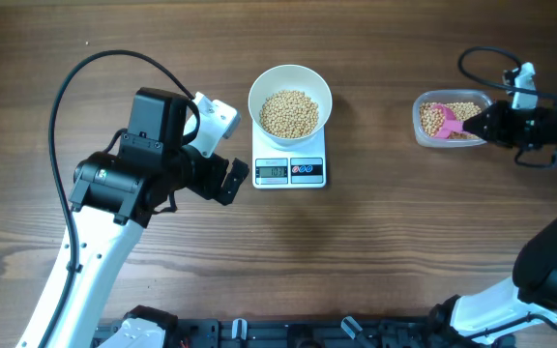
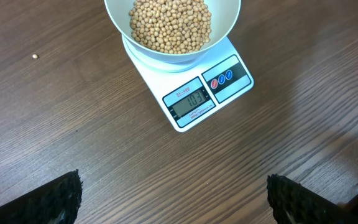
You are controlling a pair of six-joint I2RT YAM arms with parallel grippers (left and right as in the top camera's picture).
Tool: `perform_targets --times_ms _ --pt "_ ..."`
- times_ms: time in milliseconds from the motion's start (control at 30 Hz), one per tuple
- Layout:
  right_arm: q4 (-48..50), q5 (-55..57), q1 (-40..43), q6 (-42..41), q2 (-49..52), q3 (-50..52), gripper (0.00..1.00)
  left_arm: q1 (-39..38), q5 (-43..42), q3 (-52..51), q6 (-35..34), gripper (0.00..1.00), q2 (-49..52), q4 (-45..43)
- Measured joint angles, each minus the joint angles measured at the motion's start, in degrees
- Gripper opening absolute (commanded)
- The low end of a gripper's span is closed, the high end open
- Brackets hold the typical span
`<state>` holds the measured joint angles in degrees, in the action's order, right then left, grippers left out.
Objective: Scoop item into bowl and weigh 150g on scale
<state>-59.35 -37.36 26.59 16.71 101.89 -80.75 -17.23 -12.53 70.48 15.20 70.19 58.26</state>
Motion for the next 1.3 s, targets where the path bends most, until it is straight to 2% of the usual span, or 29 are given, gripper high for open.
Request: perform_targets --times_ms 500,833,900,1000,1167,1300 --pt "0.3 -6.8 10.4 1.4 0.0 0.0 0.04 0.0 0.0 0.0 0.0 1.00 0.0 0.0" --pt "2.8 -24.9 13.8 4.2 0.0 0.0 0.04 0.0 0.0 0.0 0.0 1.00 0.0 0.0" --pt "4.0 -27.3 12.3 3.2 0.0 0.1 0.04 0.0 0.0 0.0 0.0 1.00 0.0 0.0" --pt "10.7 -29.0 5.0 -2.3 0.0 0.2 0.04 0.0 0.0 0.0 0.0 1.00 0.0 0.0" --pt "34.3 -30.3 -12.1 -19.9 0.0 0.9 0.04 0.0 0.0 0.0 0.0 1.00 0.0 -0.1" --pt "41.7 -31.0 -20.9 -29.7 0.0 0.9 0.04 0.0 0.0 0.0 0.0 1.00 0.0 0.0"
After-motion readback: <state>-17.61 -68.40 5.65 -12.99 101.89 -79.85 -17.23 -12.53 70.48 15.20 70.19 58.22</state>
